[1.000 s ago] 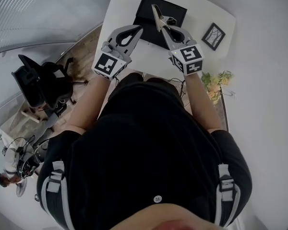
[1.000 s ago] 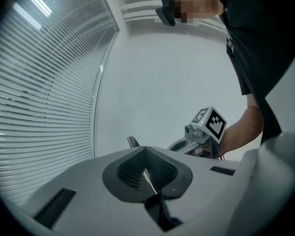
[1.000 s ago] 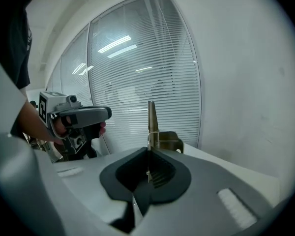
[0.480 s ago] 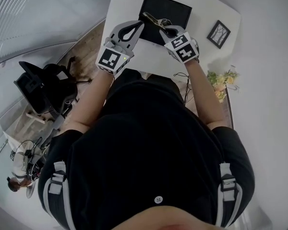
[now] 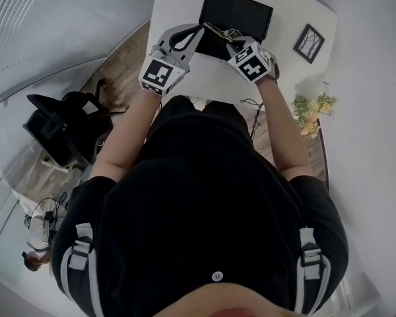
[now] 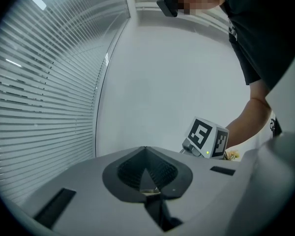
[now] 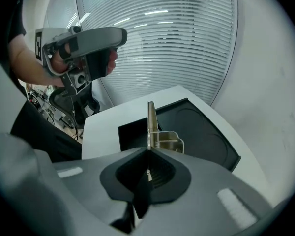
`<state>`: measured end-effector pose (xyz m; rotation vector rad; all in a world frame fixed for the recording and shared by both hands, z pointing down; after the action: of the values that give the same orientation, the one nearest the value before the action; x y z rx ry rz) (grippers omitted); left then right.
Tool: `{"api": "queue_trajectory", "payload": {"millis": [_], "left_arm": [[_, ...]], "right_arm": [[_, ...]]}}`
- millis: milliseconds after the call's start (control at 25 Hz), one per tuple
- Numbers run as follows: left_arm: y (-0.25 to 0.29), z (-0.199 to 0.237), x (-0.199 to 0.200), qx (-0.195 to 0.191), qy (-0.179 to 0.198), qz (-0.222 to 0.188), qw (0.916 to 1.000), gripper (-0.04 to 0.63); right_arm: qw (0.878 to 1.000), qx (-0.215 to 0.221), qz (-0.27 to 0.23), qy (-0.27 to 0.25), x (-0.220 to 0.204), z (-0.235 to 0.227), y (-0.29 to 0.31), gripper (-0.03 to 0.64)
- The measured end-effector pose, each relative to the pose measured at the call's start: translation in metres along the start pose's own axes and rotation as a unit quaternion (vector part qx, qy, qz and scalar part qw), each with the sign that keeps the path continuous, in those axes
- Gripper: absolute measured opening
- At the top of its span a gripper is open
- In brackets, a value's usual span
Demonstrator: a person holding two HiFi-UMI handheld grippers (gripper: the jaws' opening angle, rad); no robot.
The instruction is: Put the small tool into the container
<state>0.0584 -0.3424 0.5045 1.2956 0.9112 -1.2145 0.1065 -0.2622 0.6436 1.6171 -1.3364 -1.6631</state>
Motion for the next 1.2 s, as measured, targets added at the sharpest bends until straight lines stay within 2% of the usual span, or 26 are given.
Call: {"api": "queue_trajectory", "payload": {"millis": [360, 880, 1080, 1200], "left_arm": [[0.004, 0.011, -0.026, -0.009, -0.014, 0.027, 0.9995, 0.008], [0.005, 0.006, -0.035, -0.014, -0.010, 0.041, 0.9990, 0.008], [0.005, 0.004, -0.030, -0.004, -0.014, 0.026, 0.9995, 0.008], [0.004, -0.002, -0.027, -0.006, -0.011, 0.024, 0.9996, 0.008]], "right_arm": [[0.996, -0.008, 0.083, -0.022, -0.030, 0.000, 0.036, 0.014], [0.995, 0.011, 0.094, -0.009, -0.026, 0.001, 0.059, 0.015], [0.995, 0.008, 0.097, -0.022, -0.025, 0.002, 0.065, 0.018], [0.995, -0.003, 0.095, -0.031, -0.025, -0.001, 0.062, 0.063]]}}
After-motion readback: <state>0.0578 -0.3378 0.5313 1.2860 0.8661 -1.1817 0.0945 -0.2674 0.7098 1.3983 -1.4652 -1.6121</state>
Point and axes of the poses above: the fingertips, and each gripper's own axes: y forward along the fingers, z to its left, x out of its top, the point moved 1 cm from there along -y, backward along the fingers, and after that the axes turned 4 degrees about x, right-handed, at the moved point
